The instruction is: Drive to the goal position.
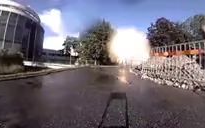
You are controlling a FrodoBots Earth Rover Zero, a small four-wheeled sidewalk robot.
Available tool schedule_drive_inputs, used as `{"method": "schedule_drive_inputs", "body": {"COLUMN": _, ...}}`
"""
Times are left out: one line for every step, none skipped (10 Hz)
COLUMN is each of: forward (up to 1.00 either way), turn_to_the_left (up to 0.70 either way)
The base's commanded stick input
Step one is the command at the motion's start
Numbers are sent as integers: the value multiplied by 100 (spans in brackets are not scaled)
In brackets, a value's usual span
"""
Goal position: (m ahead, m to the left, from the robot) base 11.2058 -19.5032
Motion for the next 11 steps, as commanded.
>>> {"method": "schedule_drive_inputs", "body": {"forward": 50, "turn_to_the_left": 0}}
{"method": "schedule_drive_inputs", "body": {"forward": 50, "turn_to_the_left": 0}}
{"method": "schedule_drive_inputs", "body": {"forward": 50, "turn_to_the_left": 0}}
{"method": "schedule_drive_inputs", "body": {"forward": 50, "turn_to_the_left": 0}}
{"method": "schedule_drive_inputs", "body": {"forward": 50, "turn_to_the_left": 0}}
{"method": "schedule_drive_inputs", "body": {"forward": 50, "turn_to_the_left": 0}}
{"method": "schedule_drive_inputs", "body": {"forward": 50, "turn_to_the_left": 0}}
{"method": "schedule_drive_inputs", "body": {"forward": 50, "turn_to_the_left": 0}}
{"method": "schedule_drive_inputs", "body": {"forward": 50, "turn_to_the_left": 0}}
{"method": "schedule_drive_inputs", "body": {"forward": 50, "turn_to_the_left": 0}}
{"method": "schedule_drive_inputs", "body": {"forward": 50, "turn_to_the_left": 0}}
